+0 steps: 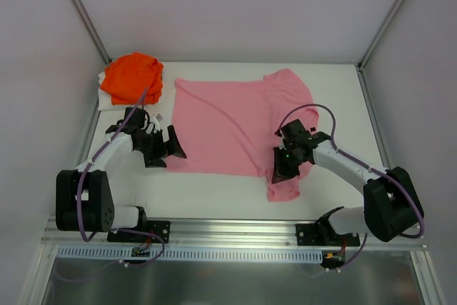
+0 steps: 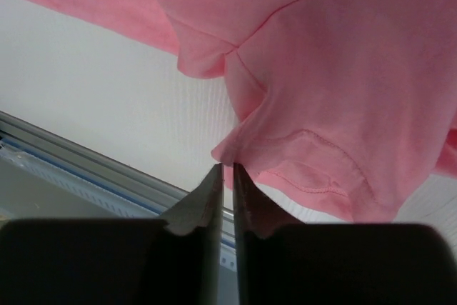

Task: Fold and stack the t-shirts
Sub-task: Grap the side of the flattened tshirt closest away from the robot with both arms

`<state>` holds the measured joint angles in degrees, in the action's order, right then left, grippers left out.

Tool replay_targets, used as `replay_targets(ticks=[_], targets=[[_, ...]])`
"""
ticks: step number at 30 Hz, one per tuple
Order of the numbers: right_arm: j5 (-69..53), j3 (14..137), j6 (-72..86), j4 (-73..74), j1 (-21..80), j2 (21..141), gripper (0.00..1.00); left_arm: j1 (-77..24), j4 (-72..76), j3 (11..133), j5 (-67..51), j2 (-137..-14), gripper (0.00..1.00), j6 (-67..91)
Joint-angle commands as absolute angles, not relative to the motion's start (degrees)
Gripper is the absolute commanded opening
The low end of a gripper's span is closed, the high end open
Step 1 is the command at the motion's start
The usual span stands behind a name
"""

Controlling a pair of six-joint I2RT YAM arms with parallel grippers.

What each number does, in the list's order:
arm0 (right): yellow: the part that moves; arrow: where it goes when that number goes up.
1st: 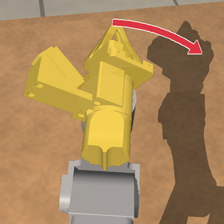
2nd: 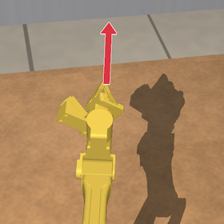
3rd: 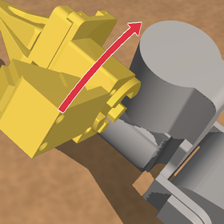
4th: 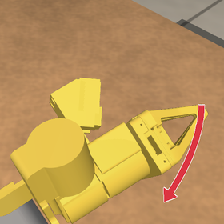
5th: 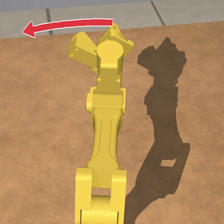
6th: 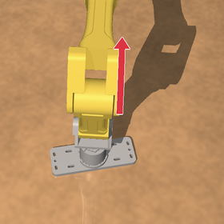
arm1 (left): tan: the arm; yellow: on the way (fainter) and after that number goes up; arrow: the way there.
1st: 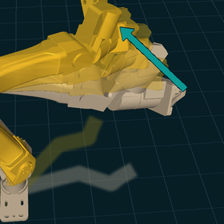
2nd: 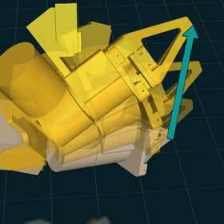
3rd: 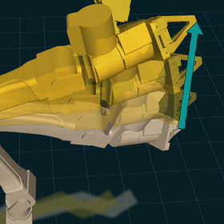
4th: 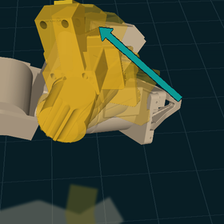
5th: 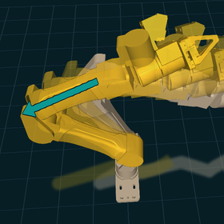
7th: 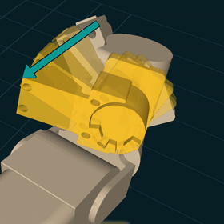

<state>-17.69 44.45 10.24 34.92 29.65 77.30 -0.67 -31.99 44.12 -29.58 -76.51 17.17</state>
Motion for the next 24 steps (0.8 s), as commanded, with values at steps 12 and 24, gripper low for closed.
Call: replay_targets(ticks=[12,24], targets=[[-15.82,47.03,8.96,39.46,30.59,73.83,0.68,-0.44,-31.99,44.03,-31.55,-75.67,0.98,16.96],[-17.93,45.35,8.96,35.42,30.59,78.83,0.66,-0.44,-31.73,44.21,-32.87,-73.74,0.98,17.31]])
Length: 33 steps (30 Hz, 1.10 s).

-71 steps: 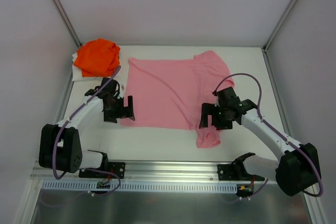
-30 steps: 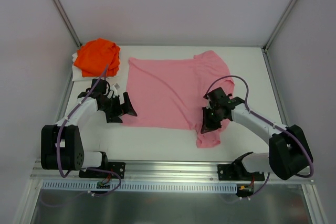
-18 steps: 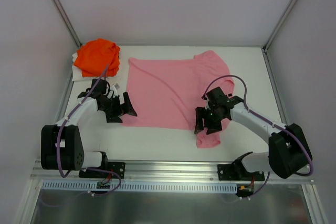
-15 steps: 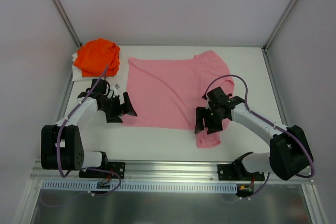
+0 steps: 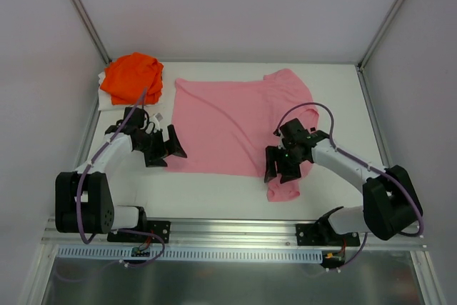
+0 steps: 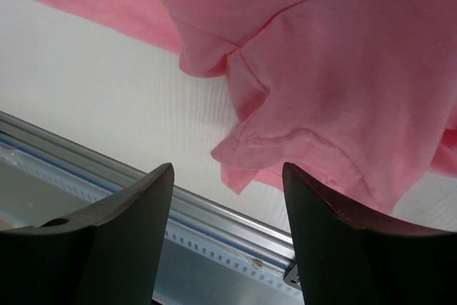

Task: Fold and stack the t-shirts
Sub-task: Grap the side of the flattened tshirt closest away from the robot with both arms

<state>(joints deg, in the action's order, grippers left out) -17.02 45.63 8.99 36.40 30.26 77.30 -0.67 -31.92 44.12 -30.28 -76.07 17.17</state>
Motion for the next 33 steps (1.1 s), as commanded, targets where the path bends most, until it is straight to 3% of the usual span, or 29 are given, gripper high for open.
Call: replay_targets(ticks=[1,5,8,9,11,24,25,26,27,29,33], targets=[[-18.02,45.53,8.7,35.33,30.59,79.45,0.66,-0.44,-31.73,44.03,-32.96,-73.65,0.98,17.4],[-18.63,46.05,8.26,34.72,30.67,81.3,0.61,-0.44,-31.64,44.12,-33.13,-73.04,0.98,17.67],[-19.07,46.23,7.91,34.63,30.67,82.53,0.35,-0.44,-31.73,44.12,-33.22,-72.78,0.97,17.84],[-19.25,46.23,7.91,34.63,30.67,82.88,0.17,-0.44,-31.73,44.21,-33.31,-72.77,0.98,17.84],[-19.69,46.41,8.09,34.54,30.59,83.49,0.02,-0.44,-31.73,44.3,-33.31,-72.77,0.98,17.67],[-25.92,54.4,7.56,38.67,37.08,86.22,0.01,-0.44,-30.85,44.21,-33.75,-73.74,0.98,17.32],[-25.75,55.27,7.3,39.37,37.52,86.92,0.07,-0.44,-30.85,44.3,-33.84,-73.74,0.98,17.23],[-25.23,55.46,7.12,39.98,37.88,87.36,0.25,-0.44,-31.02,44.3,-33.92,-73.74,0.98,17.14],[-24.79,55.37,6.95,40.51,38.23,87.28,0.65,-0.44,-31.03,44.38,-33.93,-73.83,0.98,17.05],[-22.07,54.41,7.12,40.69,38.14,85.88,0.96,-0.44,-31.2,44.47,-34.01,-73.83,0.98,16.88],[-17.32,52.13,6.85,43.41,37.79,81.84,1.0,-0.44,-31.46,44.91,-34.28,-74.18,0.98,16.52]])
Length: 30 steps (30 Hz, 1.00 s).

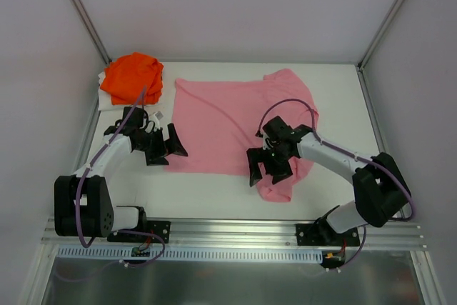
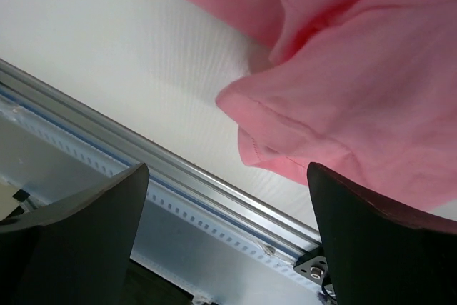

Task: Fold and stack the t-shirts
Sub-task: Grap the side of the flattened tshirt closest away from the robot with both arms

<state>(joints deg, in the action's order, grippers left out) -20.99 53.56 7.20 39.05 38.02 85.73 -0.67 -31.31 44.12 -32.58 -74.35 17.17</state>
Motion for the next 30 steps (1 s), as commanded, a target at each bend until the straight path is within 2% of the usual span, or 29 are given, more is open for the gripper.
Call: replay_targets(ticks=[1,12,30], targets=[[-16.44,51.16,7.2,43.5,37.62,79.82,0.99,-0.44,-31.38,45.09,-34.28,-74.35,0.98,16.44],[-10.81,39.47,14.23,44.3,35.6,65.04,1.0,-0.44,-31.82,46.76,-34.98,-75.67,0.98,15.91],[-7.56,32.88,15.38,39.82,32.17,64.51,0.97,-0.44,-33.14,48.25,-35.16,-76.99,0.96,15.38]])
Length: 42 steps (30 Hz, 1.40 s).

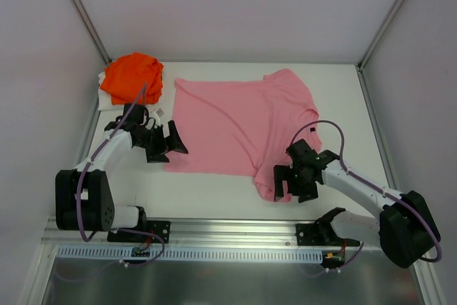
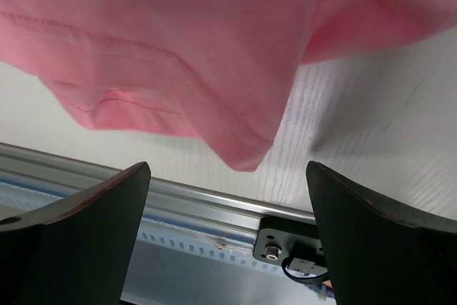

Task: Fold and stack the t-shirts
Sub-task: Grap the side of the flattened tshirt closest away from the robot with both arms

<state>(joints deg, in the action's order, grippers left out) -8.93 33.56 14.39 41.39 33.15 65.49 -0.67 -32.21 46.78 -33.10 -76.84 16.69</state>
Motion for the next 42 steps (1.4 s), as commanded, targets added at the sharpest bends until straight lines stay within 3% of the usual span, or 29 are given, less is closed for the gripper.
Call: replay_targets(ticks=[1,12,13,16,18,21,25,32,42], targets=[[-7.65,32.7,15.47,38.94,31.99,64.95,0.95,-0.44,-33.05,48.34,-35.16,-76.99,0.97,15.47],[-9.14,35.42,14.33,33.93,31.55,71.8,0.81,-0.44,-33.66,48.43,-34.98,-76.9,0.96,15.47],[-9.14,35.68,14.07,33.75,31.55,72.15,0.77,-0.44,-33.66,48.43,-34.89,-76.82,0.96,15.47],[-9.14,36.12,13.8,33.31,31.64,72.77,0.51,-0.44,-33.75,48.69,-34.81,-76.9,0.96,15.64],[-9.23,36.38,13.62,33.13,31.55,73.12,0.41,-0.44,-33.75,48.87,-34.8,-76.99,0.96,15.73],[-9.32,36.91,13.27,33.05,31.55,73.91,0.16,-0.44,-33.75,48.78,-34.8,-76.9,0.96,15.82],[-8.44,37.88,12.66,34.44,31.55,73.22,0.0,-0.44,-33.84,48.69,-34.54,-76.64,0.96,15.65],[-1.06,41.57,12.66,44.02,31.03,64.18,0.0,-0.44,-34.27,48.87,-33.49,-77.25,0.95,15.03],[-0.61,41.57,12.3,48.34,29.71,59.85,0.0,-0.44,-39.47,51.68,-21.19,-82.61,0.96,11.6]])
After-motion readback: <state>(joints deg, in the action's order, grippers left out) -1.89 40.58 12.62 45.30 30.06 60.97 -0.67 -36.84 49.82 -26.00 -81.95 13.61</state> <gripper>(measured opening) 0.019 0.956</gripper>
